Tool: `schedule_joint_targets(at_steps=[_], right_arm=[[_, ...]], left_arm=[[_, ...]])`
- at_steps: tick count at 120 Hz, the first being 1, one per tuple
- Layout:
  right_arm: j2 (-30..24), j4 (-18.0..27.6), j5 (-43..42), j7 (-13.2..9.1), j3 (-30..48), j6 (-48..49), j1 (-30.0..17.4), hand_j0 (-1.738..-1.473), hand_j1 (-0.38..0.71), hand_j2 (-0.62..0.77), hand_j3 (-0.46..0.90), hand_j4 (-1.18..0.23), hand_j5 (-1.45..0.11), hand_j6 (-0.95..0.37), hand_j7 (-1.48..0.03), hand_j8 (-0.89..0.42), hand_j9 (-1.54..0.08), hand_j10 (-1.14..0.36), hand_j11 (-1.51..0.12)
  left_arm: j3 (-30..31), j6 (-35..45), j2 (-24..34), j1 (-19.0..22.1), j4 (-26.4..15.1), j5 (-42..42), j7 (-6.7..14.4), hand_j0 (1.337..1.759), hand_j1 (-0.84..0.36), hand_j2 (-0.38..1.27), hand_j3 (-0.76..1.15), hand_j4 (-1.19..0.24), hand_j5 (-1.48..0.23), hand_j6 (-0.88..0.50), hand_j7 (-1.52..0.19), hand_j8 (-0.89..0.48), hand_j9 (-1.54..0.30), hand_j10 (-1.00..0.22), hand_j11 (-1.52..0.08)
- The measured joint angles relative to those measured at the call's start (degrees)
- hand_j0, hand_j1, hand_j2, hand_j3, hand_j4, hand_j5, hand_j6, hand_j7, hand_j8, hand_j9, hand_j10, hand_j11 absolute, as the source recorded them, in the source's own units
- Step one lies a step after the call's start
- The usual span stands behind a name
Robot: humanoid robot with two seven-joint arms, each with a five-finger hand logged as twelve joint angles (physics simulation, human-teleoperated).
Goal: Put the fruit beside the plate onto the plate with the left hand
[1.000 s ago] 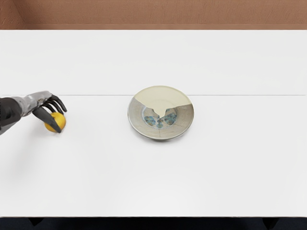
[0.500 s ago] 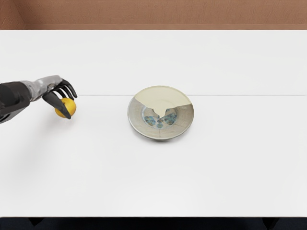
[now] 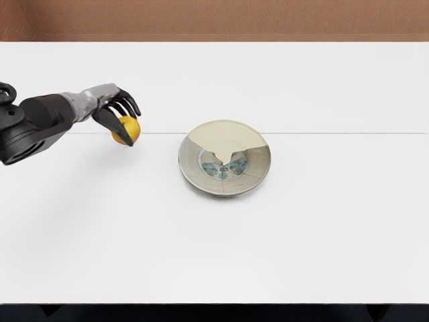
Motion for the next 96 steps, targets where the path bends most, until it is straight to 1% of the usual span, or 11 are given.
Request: schedule_joint_targets(at_steps=[5,17,24,41,96], right_arm=[[0.0,0.0,0.0,0.0,0.0,0.0,0.0,-1.658,-0.35,0.0,0.0,0.0,0.0,0.0,0.0,0.0,0.0,0.0,0.0],[0.0,0.0,-0.01,0.0,0.0,-0.01,0.0,-1.658,-0.35,0.0,0.0,0.0,0.0,0.0,0.0,0.0,0.0,0.0,0.0],[0.0,0.0,0.0,0.0,0.0,0.0,0.0,-1.658,-0.35,0.0,0.0,0.0,0.0,0.0,0.0,0.0,0.0,0.0,0.0],[0.0,0.0,0.01,0.0,0.01,0.02,0.0,-1.658,-0.35,0.0,0.0,0.0,0.0,0.0,0.0,0.0,0.0,0.0,0.0],[0.0,0.0,0.01,0.0,0.0,0.01,0.0,-1.658,-0.35,0.0,0.0,0.0,0.0,0.0,0.0,0.0,0.0,0.0,0.0]], left_arm=[[-0.45,0.03,-0.93,-0.04,0.12,-0.03,0.0,1.656,-0.29,0.6,0.0,-0.7,-0.98,-0.52,-0.96,-0.43,-0.94,-0.54,-0.95],[-1.26,0.03,-2.07,-0.01,0.46,-0.15,-0.02,1.657,-0.33,0.69,0.0,-0.7,-0.98,-0.51,-0.96,-0.42,-0.94,-0.53,-0.95],[-1.72,0.05,-3.14,0.08,0.59,-0.12,-0.02,1.656,-0.32,0.66,0.0,-0.7,-0.98,-0.51,-0.96,-0.42,-0.94,-0.53,-0.95],[-2.61,0.07,-5.25,0.32,1.09,-0.12,-0.03,1.656,-0.31,0.64,0.0,-0.7,-0.98,-0.52,-0.96,-0.43,-0.94,-0.54,-0.95],[-3.34,0.13,-13.86,0.26,5.61,-0.13,-0.03,1.656,-0.27,0.58,0.0,-0.7,-0.97,-0.55,-0.95,-0.46,-0.94,-0.56,-0.95]])
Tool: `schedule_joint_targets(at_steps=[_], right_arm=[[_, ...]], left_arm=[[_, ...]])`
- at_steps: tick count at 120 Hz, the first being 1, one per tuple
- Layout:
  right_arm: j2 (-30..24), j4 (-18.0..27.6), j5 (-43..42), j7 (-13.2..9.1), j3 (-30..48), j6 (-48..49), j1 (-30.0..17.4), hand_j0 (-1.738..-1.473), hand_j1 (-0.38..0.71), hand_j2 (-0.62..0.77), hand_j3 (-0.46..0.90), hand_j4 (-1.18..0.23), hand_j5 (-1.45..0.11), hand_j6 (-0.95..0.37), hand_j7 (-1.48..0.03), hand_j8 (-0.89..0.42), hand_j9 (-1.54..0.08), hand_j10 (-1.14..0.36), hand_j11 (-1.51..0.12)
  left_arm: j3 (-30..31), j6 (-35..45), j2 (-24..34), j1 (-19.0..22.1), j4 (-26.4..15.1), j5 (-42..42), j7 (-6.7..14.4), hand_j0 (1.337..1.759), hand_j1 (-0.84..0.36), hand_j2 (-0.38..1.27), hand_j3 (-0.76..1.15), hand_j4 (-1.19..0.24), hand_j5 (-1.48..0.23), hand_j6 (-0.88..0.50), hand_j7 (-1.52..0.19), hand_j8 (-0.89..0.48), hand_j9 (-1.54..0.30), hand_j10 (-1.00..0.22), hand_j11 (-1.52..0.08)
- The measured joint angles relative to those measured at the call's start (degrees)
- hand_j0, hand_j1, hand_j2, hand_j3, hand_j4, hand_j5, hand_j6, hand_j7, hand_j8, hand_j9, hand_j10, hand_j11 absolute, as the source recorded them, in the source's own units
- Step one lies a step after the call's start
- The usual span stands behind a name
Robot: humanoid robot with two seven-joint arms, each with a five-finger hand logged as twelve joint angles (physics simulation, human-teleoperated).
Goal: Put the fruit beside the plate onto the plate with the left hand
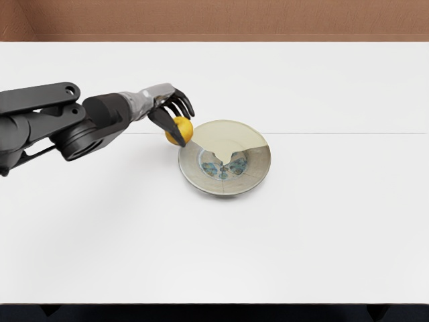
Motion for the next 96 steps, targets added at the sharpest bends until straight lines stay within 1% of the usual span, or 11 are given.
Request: schedule_joint_targets(at_steps=[43,50,76,96], right_arm=[[0.0,0.0,-0.01,0.0,0.02,0.0,0.0,-1.658,-0.35,0.0,0.0,0.0,0.0,0.0,0.0,0.0,0.0,0.0,0.0],[0.0,0.0,0.0,0.0,0.02,-0.01,0.0,-1.658,-0.35,0.0,0.0,0.0,0.0,0.0,0.0,0.0,0.0,0.0,0.0],[0.0,0.0,-0.01,0.0,0.01,0.0,0.0,-1.658,-0.35,0.0,0.0,0.0,0.0,0.0,0.0,0.0,0.0,0.0,0.0],[0.0,0.0,0.0,0.0,0.0,-0.01,0.0,-1.658,-0.35,0.0,0.0,0.0,0.0,0.0,0.0,0.0,0.0,0.0,0.0]], left_arm=[[0.31,-0.05,-6.19,-0.26,4.38,-0.08,-0.01,1.656,-0.27,0.57,0.0,-0.7,-0.97,-0.55,-0.96,-0.44,-0.95,-0.55,-0.95],[0.39,-0.03,-6.81,-0.35,4.91,-0.05,0.0,1.657,-0.28,0.6,0.0,-0.7,-0.97,-0.55,-0.96,-0.45,-0.94,-0.56,-0.95],[0.63,-0.11,-10.1,-0.69,5.61,-0.19,-0.01,1.656,-0.31,0.65,0.0,-0.7,-0.97,-0.55,-0.95,-0.45,-0.95,-0.55,-0.95],[0.7,-0.32,-11.23,-0.49,5.69,-0.51,0.0,1.656,-0.32,0.67,0.0,-0.7,-0.96,-0.54,-0.95,-0.44,-0.94,-0.54,-0.94]])
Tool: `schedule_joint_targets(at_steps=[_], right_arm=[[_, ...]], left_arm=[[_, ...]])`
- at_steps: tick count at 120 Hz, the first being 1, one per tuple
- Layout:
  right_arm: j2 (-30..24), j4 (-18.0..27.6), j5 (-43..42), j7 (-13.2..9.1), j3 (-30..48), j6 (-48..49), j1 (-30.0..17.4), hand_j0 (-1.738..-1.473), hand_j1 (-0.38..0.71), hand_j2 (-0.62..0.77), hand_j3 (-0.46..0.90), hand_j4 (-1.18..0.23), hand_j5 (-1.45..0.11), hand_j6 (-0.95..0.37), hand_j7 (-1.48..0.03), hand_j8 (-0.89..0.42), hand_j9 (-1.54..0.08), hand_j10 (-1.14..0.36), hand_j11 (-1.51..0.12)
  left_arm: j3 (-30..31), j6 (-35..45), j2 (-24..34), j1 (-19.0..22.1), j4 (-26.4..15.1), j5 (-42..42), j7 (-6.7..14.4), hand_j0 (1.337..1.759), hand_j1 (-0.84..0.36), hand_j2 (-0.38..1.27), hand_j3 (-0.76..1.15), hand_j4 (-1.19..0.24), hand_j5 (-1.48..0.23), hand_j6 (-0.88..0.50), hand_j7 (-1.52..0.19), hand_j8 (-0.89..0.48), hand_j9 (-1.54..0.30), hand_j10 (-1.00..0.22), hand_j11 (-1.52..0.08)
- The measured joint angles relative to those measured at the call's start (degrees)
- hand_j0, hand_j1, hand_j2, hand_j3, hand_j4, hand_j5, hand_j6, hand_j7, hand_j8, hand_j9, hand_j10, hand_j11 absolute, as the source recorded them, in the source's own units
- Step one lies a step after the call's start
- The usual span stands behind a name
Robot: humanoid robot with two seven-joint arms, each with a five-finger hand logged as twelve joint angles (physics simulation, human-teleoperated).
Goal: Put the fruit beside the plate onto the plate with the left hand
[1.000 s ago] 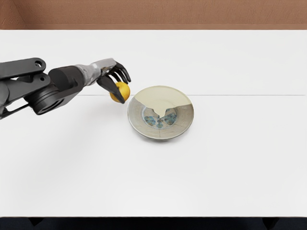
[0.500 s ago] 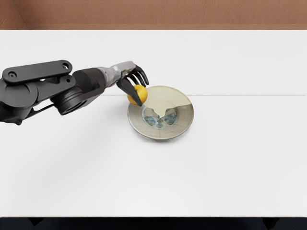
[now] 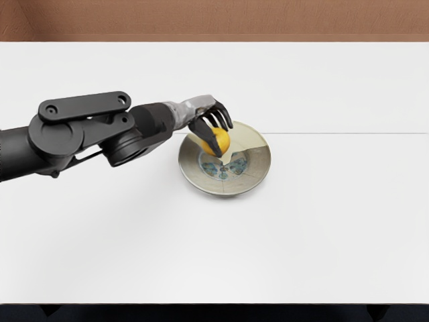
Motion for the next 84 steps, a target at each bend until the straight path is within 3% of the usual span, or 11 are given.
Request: schedule_joint_targets(at_steps=[57,65,84], right_arm=[[0.0,0.0,0.0,0.0,0.0,0.0,0.0,-1.658,-0.35,0.0,0.0,0.0,0.0,0.0,0.0,0.0,0.0,0.0,0.0],[0.0,0.0,0.01,0.0,0.0,0.0,0.0,-1.658,-0.35,0.0,0.0,0.0,0.0,0.0,0.0,0.0,0.0,0.0,0.0],[0.0,0.0,0.0,0.0,0.0,0.0,0.0,-1.658,-0.35,0.0,0.0,0.0,0.0,0.0,0.0,0.0,0.0,0.0,0.0]], left_arm=[[0.73,-1.67,-0.67,1.54,0.02,-0.9,0.01,1.657,-0.35,0.69,0.0,-0.67,-0.9,-0.54,-0.9,-0.44,-0.89,-0.53,-0.89],[0.74,-1.66,-0.67,1.69,0.16,-0.87,-0.02,1.657,-0.31,0.56,0.0,-0.62,-0.83,-0.54,-0.83,-0.44,-0.83,-0.51,-0.83],[0.74,-1.62,-0.67,1.64,0.61,-0.81,-0.32,1.658,-0.09,0.28,0.0,-0.4,-0.53,-0.36,-0.53,-0.32,-0.53,-0.35,-0.53]])
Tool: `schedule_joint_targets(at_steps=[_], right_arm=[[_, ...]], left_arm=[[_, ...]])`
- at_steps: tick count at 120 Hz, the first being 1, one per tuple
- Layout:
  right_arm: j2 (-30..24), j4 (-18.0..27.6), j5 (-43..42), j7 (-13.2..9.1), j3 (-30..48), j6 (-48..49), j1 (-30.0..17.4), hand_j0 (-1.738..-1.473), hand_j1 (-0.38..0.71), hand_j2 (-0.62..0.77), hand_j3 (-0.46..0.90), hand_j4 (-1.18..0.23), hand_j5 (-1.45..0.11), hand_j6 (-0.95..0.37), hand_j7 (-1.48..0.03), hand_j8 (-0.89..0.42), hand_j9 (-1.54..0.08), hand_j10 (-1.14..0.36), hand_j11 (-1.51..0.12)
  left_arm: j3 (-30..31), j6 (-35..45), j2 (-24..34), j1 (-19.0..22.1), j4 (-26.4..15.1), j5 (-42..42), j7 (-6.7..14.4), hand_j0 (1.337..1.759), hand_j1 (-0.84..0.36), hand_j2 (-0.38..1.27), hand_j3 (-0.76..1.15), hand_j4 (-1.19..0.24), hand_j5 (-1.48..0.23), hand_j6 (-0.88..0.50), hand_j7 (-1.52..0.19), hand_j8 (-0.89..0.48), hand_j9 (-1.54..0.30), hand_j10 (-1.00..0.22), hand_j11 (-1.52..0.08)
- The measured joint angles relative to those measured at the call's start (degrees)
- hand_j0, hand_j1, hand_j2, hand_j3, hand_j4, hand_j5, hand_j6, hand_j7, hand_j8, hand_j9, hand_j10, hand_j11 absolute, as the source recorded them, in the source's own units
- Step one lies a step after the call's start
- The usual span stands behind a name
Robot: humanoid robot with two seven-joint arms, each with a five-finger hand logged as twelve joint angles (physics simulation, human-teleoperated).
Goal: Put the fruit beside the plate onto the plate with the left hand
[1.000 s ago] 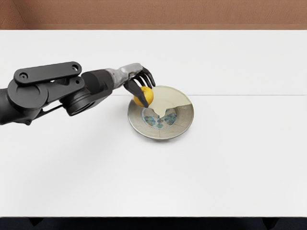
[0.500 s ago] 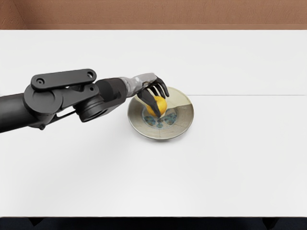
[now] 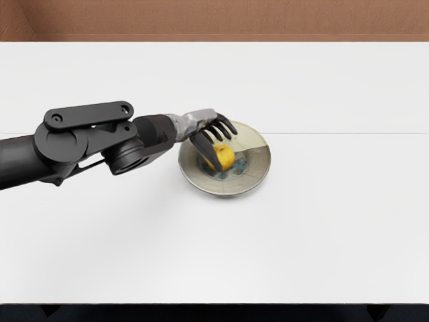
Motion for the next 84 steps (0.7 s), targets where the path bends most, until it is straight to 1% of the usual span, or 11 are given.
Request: schedule_joint_targets(at_steps=[16,27,35,40,43,49,55,61,70,84], right_arm=[[0.0,0.0,0.0,0.0,0.01,0.02,0.0,-1.658,-0.35,0.0,0.0,0.0,0.0,0.0,0.0,0.0,0.0,0.0,0.0],[0.0,0.0,0.0,0.0,0.01,0.01,0.0,-1.658,-0.35,0.0,0.0,0.0,0.0,0.0,0.0,0.0,0.0,0.0,0.0],[0.0,0.0,-0.01,0.0,0.02,0.01,0.0,-1.658,-0.35,0.0,0.0,0.0,0.0,0.0,0.0,0.0,0.0,0.0,0.0],[0.0,0.0,-0.01,0.0,0.02,0.01,0.0,-1.658,-0.35,0.0,0.0,0.0,0.0,0.0,0.0,0.0,0.0,0.0,0.0],[0.0,0.0,-0.01,0.0,0.02,0.02,0.0,-1.658,-0.35,0.0,0.0,0.0,0.0,0.0,0.0,0.0,0.0,0.0,0.0],[0.0,0.0,-0.01,0.0,0.01,0.0,0.0,-1.658,-0.35,0.0,0.0,0.0,0.0,0.0,0.0,0.0,0.0,0.0,0.0],[0.0,0.0,-0.01,0.0,0.01,0.01,0.0,-1.658,-0.35,0.0,0.0,0.0,0.0,0.0,0.0,0.0,0.0,0.0,0.0],[0.0,0.0,0.0,0.0,0.01,0.01,0.0,-1.658,-0.35,0.0,0.0,0.0,0.0,0.0,0.0,0.0,0.0,0.0,0.0],[0.0,0.0,-0.01,0.0,0.0,0.01,0.0,-1.658,-0.35,0.0,0.0,0.0,0.0,0.0,0.0,0.0,0.0,0.0,0.0],[0.0,0.0,0.0,0.0,0.01,0.01,0.0,-1.658,-0.35,0.0,0.0,0.0,0.0,0.0,0.0,0.0,0.0,0.0,0.0]], left_arm=[[-0.06,0.01,-0.16,-1.48,0.03,0.01,-0.08,1.658,0.03,0.16,0.0,-0.28,-0.37,-0.26,-0.37,-0.24,-0.37,-0.25,-0.37],[-0.22,0.0,-0.26,-2.82,-0.05,0.01,-0.04,1.658,0.09,0.11,0.0,-0.23,-0.3,-0.21,-0.3,-0.2,-0.3,-0.21,-0.3],[-0.49,-0.03,0.02,-4.32,-0.1,-0.02,0.12,1.658,0.16,0.08,0.0,-0.17,-0.22,-0.16,-0.22,-0.15,-0.22,-0.15,-0.22],[-0.64,-0.04,0.51,-4.4,-0.11,-0.04,0.19,1.658,0.2,0.07,0.0,-0.14,-0.18,-0.13,-0.18,-0.12,-0.18,-0.13,-0.18],[-0.71,-0.05,1.34,-4.34,-0.12,-0.04,0.22,1.658,0.21,0.06,0.0,-0.12,-0.16,-0.11,-0.16,-0.11,-0.16,-0.11,-0.16],[-0.78,-0.06,5.67,-3.94,-0.15,-0.51,0.26,1.658,0.24,0.05,0.0,-0.09,-0.12,-0.09,-0.12,-0.08,-0.12,-0.09,-0.12],[-0.76,-0.06,9.31,-3.89,-0.31,-2.34,0.28,1.658,0.27,0.04,0.0,-0.07,-0.1,-0.07,-0.1,-0.06,-0.1,-0.07,-0.1],[-0.64,-0.07,11.7,-3.43,-0.53,-4.34,0.3,1.658,0.28,0.03,0.0,-0.06,-0.08,-0.05,-0.08,-0.05,-0.08,-0.05,-0.07],[-0.49,-0.08,15.62,-3.11,-1.54,-9.41,0.22,1.658,0.3,0.02,0.0,-0.04,-0.05,-0.04,-0.05,-0.04,-0.05,-0.04,-0.05],[-0.4,-0.28,19.54,-2.25,-2.94,-17.64,0.01,1.658,0.32,0.01,0.0,-0.02,-0.03,-0.02,-0.03,-0.02,-0.03,-0.02,-0.03]])
